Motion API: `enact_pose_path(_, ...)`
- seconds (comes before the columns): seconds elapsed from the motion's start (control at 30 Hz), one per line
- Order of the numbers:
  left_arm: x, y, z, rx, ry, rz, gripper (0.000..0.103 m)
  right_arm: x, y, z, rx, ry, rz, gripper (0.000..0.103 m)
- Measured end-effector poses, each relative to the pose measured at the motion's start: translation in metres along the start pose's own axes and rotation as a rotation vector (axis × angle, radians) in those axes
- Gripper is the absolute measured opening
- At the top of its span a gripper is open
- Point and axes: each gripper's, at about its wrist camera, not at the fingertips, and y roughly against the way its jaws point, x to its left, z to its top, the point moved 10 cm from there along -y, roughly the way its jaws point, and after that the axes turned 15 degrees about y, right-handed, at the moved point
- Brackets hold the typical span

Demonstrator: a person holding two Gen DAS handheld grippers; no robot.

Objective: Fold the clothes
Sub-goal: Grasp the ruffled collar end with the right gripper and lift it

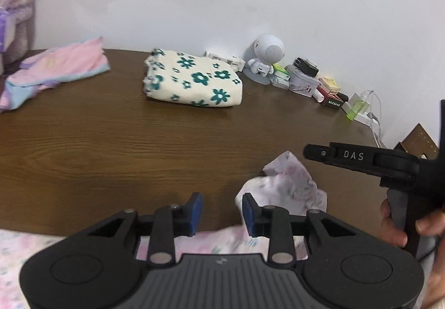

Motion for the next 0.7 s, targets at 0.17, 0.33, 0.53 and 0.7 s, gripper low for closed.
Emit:
enact_pose_path(0.17,-0.021,-0.024,0.006,0.001,-0.078,0.024,0.035,0.011,-0.022,0.008,0.041,0.049,0.029,0.037)
enact_pose_path(0.33,-0.035,-0.037,0.006,-0.022,-0.166,0.051,0.035,0.007,-0.045,0.005,0.097,0.064,-0.004,0.036)
enact_pose_path(0.53,-0.041,-0.047,-0.004,0.000,-0.223,0.041,0.029,0.001,-0.056,0.000,0.129,0.013,0.026,0.020)
enact_pose_path(0.7,-0.045,-0.043,-0.007,0.011,-0.226,-0.015,0.002,-0.003,-0.052,0.001,0.112,-0.013,0.016,0.006)
